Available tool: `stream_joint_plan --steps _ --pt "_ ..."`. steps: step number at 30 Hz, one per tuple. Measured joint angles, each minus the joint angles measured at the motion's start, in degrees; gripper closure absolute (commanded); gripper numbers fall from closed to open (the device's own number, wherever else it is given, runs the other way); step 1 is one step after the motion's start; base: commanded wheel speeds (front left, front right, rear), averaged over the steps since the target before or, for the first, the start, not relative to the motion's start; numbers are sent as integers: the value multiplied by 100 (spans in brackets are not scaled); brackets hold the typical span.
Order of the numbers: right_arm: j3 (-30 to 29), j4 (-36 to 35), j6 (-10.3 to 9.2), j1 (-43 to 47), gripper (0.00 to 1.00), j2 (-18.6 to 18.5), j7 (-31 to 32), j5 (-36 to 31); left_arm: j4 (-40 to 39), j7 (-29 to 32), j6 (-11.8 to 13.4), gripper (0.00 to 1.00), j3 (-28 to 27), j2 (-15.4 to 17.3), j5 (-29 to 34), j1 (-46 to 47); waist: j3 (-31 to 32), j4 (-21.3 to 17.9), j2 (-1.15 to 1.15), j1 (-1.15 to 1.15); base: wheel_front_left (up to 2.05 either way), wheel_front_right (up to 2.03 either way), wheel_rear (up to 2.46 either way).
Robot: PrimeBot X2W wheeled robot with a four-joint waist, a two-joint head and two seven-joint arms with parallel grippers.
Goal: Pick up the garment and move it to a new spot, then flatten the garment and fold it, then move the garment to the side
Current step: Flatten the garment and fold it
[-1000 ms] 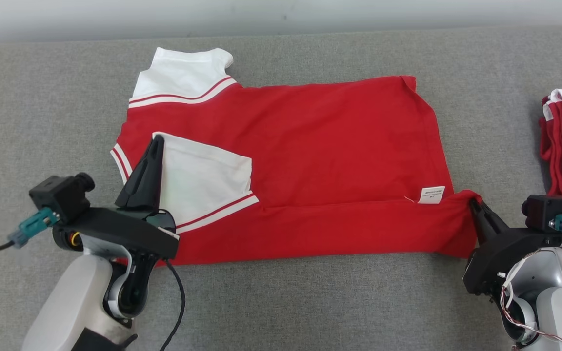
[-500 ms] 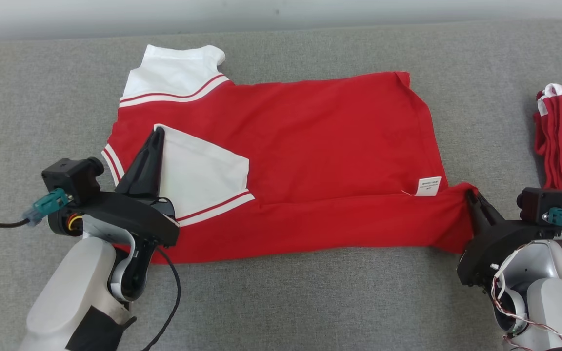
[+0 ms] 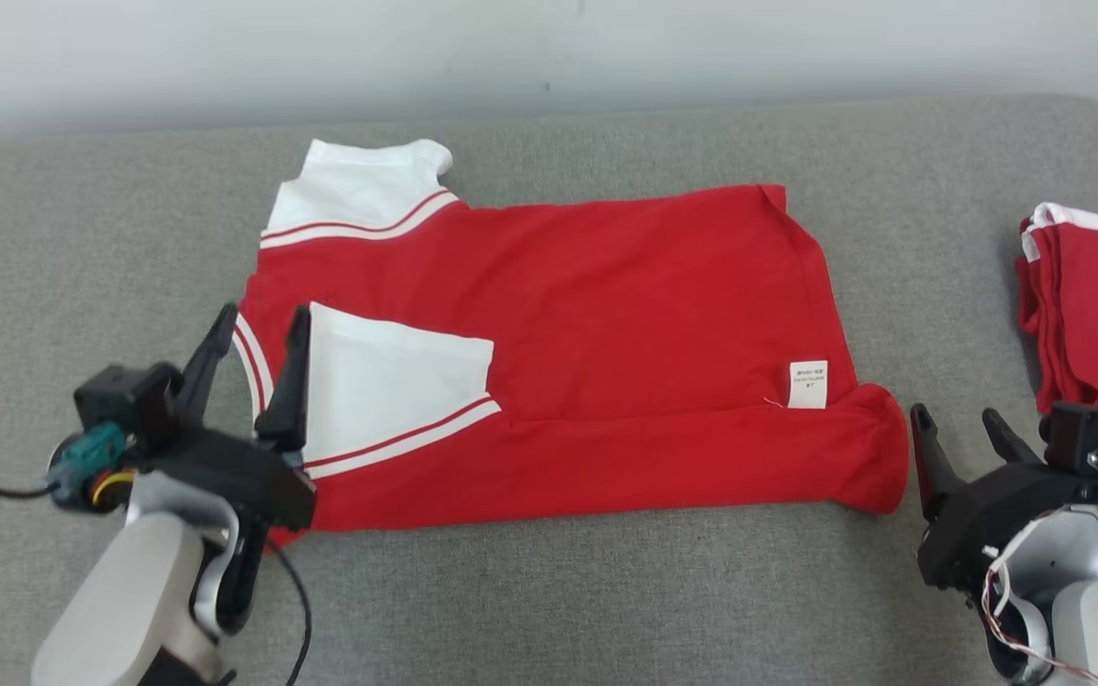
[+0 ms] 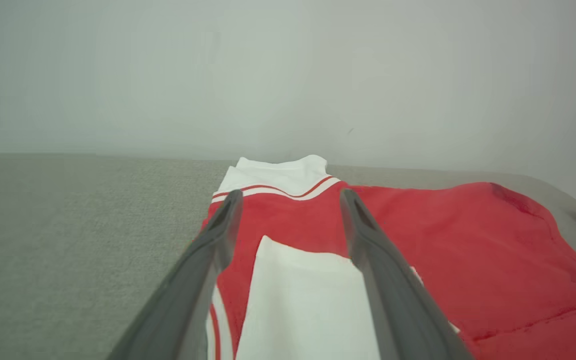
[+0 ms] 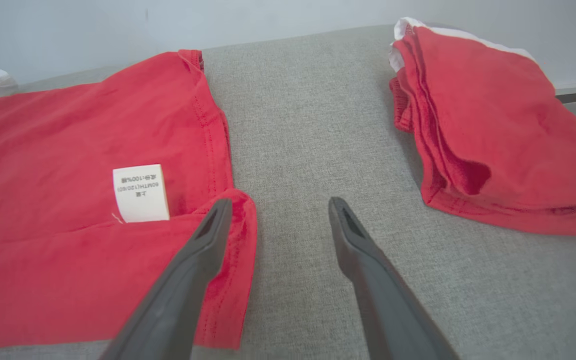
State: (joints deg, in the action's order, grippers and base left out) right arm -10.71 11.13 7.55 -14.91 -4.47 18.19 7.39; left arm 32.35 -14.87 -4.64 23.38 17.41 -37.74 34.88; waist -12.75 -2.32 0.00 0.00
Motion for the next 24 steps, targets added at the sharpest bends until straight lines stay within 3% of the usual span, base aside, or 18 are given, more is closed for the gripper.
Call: stream_joint_plan --steps 13,24 --pt "-339 -249 0 608 0 148 459 -143 -357 314 525 0 -104 192 -102 -1464 304 67 -1 -1 0 0 0" --pt "-109 -64 0 403 0 156 497 -52 -67 1072 979 0 -101 52 -346 -1469 94 103 0 -1 0 0 0"
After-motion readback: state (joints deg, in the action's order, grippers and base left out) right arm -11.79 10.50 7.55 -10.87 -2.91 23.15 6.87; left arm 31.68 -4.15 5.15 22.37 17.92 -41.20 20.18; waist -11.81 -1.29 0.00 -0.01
